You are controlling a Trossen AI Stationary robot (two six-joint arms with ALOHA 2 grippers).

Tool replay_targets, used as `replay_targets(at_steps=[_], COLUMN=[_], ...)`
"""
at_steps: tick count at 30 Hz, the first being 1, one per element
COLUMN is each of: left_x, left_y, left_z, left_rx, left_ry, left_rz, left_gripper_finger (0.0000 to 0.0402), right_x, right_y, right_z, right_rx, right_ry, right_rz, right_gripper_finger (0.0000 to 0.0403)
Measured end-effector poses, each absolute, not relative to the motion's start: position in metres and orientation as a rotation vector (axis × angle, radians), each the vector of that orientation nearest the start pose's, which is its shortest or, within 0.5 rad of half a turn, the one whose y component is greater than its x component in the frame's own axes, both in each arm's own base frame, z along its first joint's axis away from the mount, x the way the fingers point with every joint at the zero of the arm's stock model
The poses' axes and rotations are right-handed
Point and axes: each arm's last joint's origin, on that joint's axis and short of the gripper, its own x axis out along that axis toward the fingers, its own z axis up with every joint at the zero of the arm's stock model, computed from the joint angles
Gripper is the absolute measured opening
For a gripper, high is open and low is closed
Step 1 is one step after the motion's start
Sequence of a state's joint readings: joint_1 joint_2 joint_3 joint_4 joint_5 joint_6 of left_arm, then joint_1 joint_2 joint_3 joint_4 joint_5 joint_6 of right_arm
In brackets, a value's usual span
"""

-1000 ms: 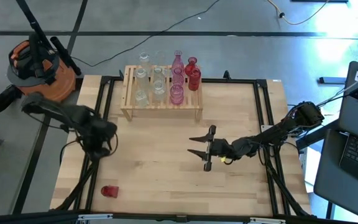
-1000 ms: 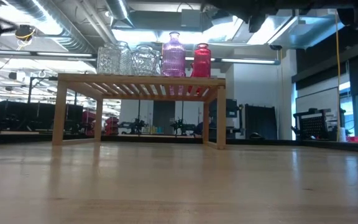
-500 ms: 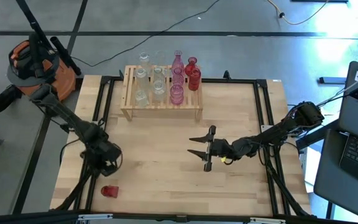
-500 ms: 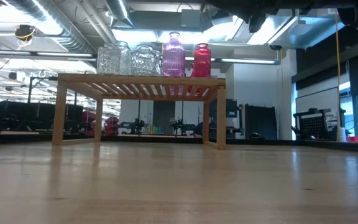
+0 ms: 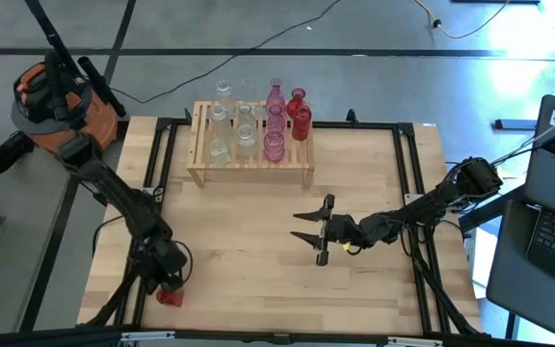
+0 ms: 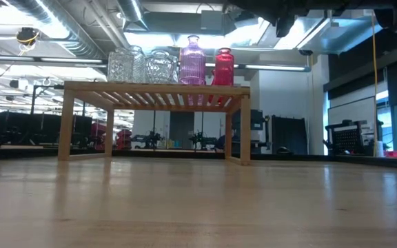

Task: Sort vases onto shelf
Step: Put the red vase on the shelf aligned with the other red vases

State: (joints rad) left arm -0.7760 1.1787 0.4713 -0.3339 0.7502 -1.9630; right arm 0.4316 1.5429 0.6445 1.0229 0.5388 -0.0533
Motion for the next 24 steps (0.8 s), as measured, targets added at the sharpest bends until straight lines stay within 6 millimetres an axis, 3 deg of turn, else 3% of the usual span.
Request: replay_targets(at_steps=[9, 11, 15, 24], left_x=[0.14, 0.148, 0.158, 0.164], left_y=[-0.171, -0.177, -0.181, -0.18], left_z=[0.142, 0.141, 0.137, 0.126], left_rx=[-1.458, -1.514, -1.59, -1.605], left_ry=[1.903, 1.764, 1.589, 1.414], left_rz=[0.155, 0.133, 0.138, 0.233], left_gripper_finger=[0.0, 0.0, 0.0, 0.0], right_x=[0.282, 0.282, 0.282, 0.282], right_y=[0.114, 0.114, 0.115, 0.116], right_z=[0.225, 0.226, 0.227, 0.228], right_rx=[0.012, 0.014, 0.021, 0.044], right_ry=[-0.114, -0.119, -0.131, -0.141], right_rz=[-0.103, -0.101, -0.078, -0.028], right_gripper_finger=[0.0172, 0.0172, 0.0172, 0.0172])
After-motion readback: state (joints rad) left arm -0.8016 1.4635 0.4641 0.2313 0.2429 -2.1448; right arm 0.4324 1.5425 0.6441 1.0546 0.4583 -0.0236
